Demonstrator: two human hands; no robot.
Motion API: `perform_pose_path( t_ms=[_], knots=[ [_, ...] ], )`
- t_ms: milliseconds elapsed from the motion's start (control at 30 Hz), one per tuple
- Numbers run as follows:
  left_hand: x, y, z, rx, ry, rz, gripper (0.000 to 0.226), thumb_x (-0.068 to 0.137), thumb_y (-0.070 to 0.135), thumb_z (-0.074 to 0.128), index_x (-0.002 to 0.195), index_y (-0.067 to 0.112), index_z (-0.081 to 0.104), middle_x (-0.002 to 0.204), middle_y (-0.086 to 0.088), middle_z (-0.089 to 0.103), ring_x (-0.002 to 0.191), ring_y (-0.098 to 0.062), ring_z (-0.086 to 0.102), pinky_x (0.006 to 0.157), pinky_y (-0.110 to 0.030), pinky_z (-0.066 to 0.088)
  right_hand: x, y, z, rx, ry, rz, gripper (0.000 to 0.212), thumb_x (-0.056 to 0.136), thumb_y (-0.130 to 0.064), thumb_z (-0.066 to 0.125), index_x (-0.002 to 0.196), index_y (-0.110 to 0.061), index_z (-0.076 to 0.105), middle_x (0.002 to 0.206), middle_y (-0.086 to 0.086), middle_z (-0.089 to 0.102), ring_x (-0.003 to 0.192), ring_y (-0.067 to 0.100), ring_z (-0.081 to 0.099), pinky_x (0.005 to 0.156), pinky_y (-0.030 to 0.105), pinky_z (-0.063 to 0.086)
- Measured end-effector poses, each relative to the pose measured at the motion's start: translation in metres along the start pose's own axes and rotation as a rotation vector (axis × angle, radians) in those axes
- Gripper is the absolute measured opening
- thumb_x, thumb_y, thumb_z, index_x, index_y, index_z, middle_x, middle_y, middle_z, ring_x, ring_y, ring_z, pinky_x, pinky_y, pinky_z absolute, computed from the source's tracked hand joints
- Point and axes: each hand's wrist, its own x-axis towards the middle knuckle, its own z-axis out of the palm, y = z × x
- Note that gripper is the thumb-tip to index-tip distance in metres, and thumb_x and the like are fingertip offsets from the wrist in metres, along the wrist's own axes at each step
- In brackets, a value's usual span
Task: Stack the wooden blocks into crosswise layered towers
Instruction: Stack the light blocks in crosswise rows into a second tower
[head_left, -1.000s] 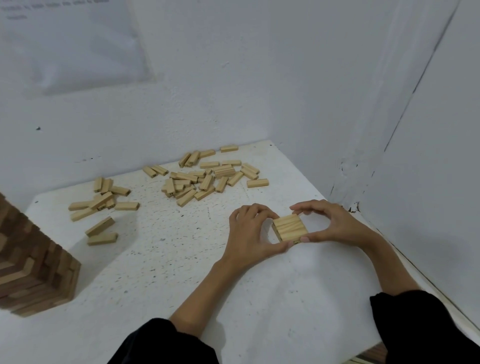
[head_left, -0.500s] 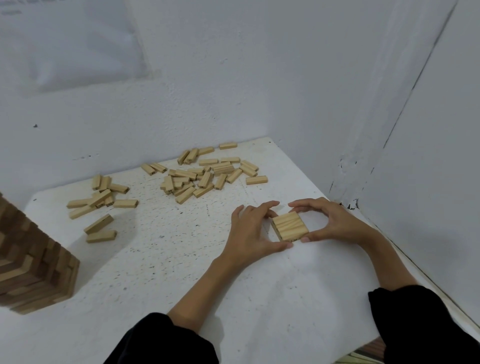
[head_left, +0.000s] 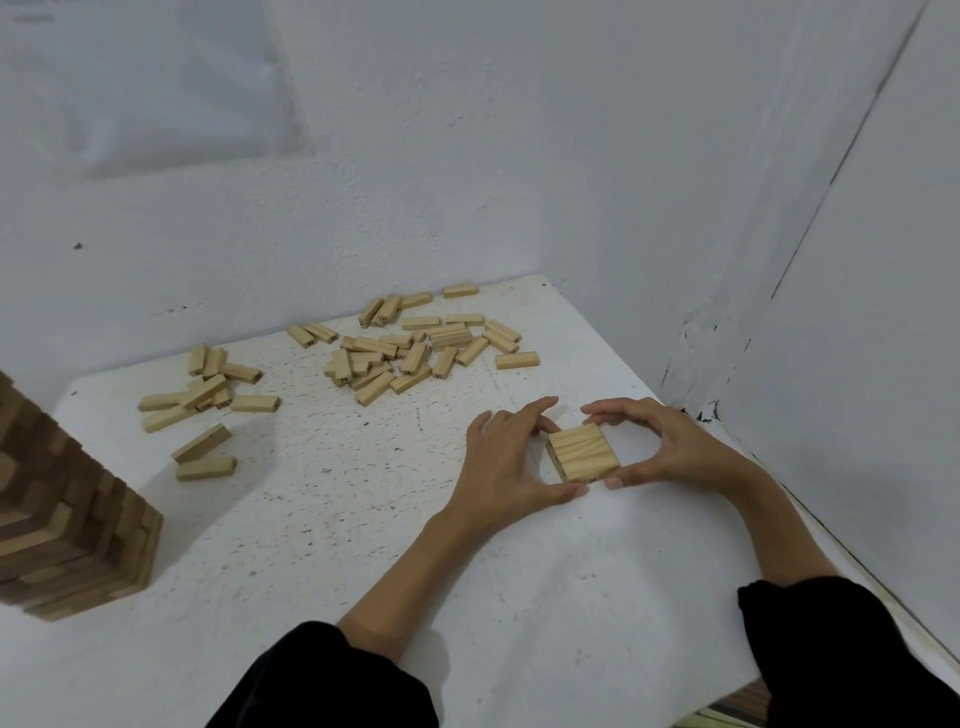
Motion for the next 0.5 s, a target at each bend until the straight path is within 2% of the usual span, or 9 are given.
perform_pose_path(
  t_ms=[67,167,233,300,433,500],
  knots=[
    [-0.002,0.001,-0.003,-0.017,0.019,-0.008,0.091,0.055,0.073,0.061,0.134,0.033,0.041,0.113,0.022,0.053,0.109,0.0,0.045,0.107,-0.031,0.019,-0.001,-0.003,-0.001,0.05,0.013,0.005,0.074,0.058,-0.032,0.088,0.121,-0.043,0.052,0.113,-0.025,0.061,0.112,-0.005,0.049,0.093,0.011,0.035],
    [-0.006,-0.001,-0.015,-0.073,0.08,-0.011,0.069,0.07,0.072,0.049,0.127,0.033,0.05,0.113,0.019,0.056,0.11,0.002,0.045,0.105,-0.029,0.021,0.0,-0.008,0.0,0.135,0.092,-0.005,0.065,0.058,-0.044,0.08,0.118,-0.04,0.057,0.113,-0.024,0.062,0.111,-0.002,0.051,0.096,0.019,0.036],
    [-0.006,-0.01,-0.025,-0.11,0.139,-0.008,0.054,0.081,0.066,0.043,0.121,0.032,0.055,0.111,0.018,0.057,0.109,0.001,0.048,0.104,-0.033,0.027,0.005,-0.017,0.002,0.177,0.175,-0.008,0.054,0.063,-0.046,0.076,0.114,-0.038,0.06,0.11,-0.024,0.063,0.109,-0.002,0.052,0.093,0.021,0.038],
    [-0.003,-0.024,-0.038,-0.089,0.203,0.009,0.042,0.085,0.058,0.045,0.113,0.03,0.062,0.109,0.017,0.059,0.106,0.0,0.051,0.099,-0.037,0.036,0.016,-0.03,0.009,0.19,0.262,-0.019,0.049,0.066,-0.05,0.076,0.111,-0.035,0.063,0.109,-0.021,0.064,0.107,0.0,0.054,0.092,0.023,0.038],
    [0.005,-0.053,-0.067,-0.045,0.346,0.031,0.034,0.085,0.046,0.049,0.101,0.023,0.068,0.103,0.013,0.059,0.103,-0.003,0.051,0.089,-0.025,0.038,0.051,-0.071,0.043,0.231,0.423,-0.06,0.033,0.077,-0.035,0.071,0.109,-0.029,0.063,0.11,-0.017,0.061,0.106,0.005,0.052,0.086,0.014,0.036],
    [0.007,-0.068,-0.08,-0.028,0.424,0.009,0.03,0.084,0.044,0.049,0.097,0.026,0.068,0.102,0.008,0.06,0.102,-0.002,0.05,0.089,-0.018,0.035,0.075,-0.093,0.07,0.227,0.492,-0.082,0.03,0.08,-0.024,0.073,0.107,-0.03,0.062,0.109,-0.011,0.061,0.104,0.01,0.052,0.085,0.017,0.038]
  ],
)
